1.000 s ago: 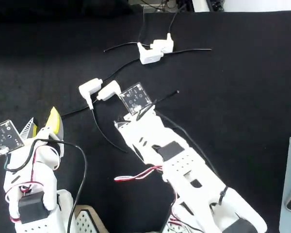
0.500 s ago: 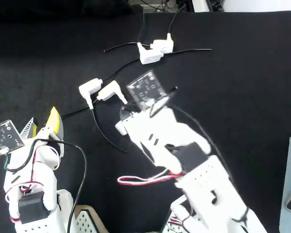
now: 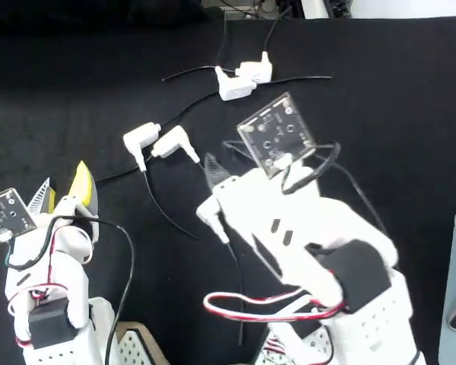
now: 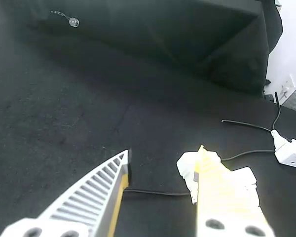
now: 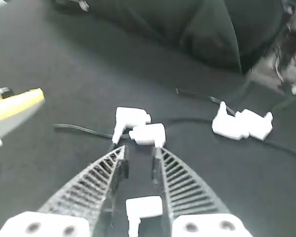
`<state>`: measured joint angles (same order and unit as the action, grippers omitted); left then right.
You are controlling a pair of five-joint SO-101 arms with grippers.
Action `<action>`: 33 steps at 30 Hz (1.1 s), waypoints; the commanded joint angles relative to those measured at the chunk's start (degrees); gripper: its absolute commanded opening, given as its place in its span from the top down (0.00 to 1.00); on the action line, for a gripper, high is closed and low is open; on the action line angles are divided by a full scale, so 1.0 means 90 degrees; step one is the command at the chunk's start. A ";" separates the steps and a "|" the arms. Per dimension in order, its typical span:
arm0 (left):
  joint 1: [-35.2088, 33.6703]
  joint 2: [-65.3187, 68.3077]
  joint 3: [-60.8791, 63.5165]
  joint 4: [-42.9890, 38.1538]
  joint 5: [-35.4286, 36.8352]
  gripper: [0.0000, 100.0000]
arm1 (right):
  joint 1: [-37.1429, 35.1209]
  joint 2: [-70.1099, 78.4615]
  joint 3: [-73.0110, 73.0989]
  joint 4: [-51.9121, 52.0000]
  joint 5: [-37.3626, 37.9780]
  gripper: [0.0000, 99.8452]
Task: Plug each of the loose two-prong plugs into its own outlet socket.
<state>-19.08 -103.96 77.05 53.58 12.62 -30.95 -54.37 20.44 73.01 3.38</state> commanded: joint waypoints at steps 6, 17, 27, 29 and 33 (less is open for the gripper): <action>0.0015 -0.0020 -0.0396 0.0039 0.0039 0.88 | 0.1641 -0.0327 -0.0054 0.1074 -0.0068 0.99; 0.0005 -0.0020 -0.0171 0.0498 -0.0010 0.97 | 0.1788 -0.3873 0.4508 -0.0527 -0.0068 0.99; 0.0767 -0.0020 0.0366 0.0440 -0.0440 0.97 | 0.2471 -0.5690 0.7077 -0.1661 -0.0029 0.99; 0.0962 -0.0020 0.0513 0.0322 -0.0547 0.97 | 0.2618 -0.5778 0.7507 -0.1934 -0.0029 0.99; 0.1040 -0.0020 0.1197 -0.0283 -0.0811 0.97 | 0.2823 -0.5905 0.8308 -0.2452 -0.0029 0.99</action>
<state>-10.81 -104.04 83.91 56.31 7.69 -7.38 -103.34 90.15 55.43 3.30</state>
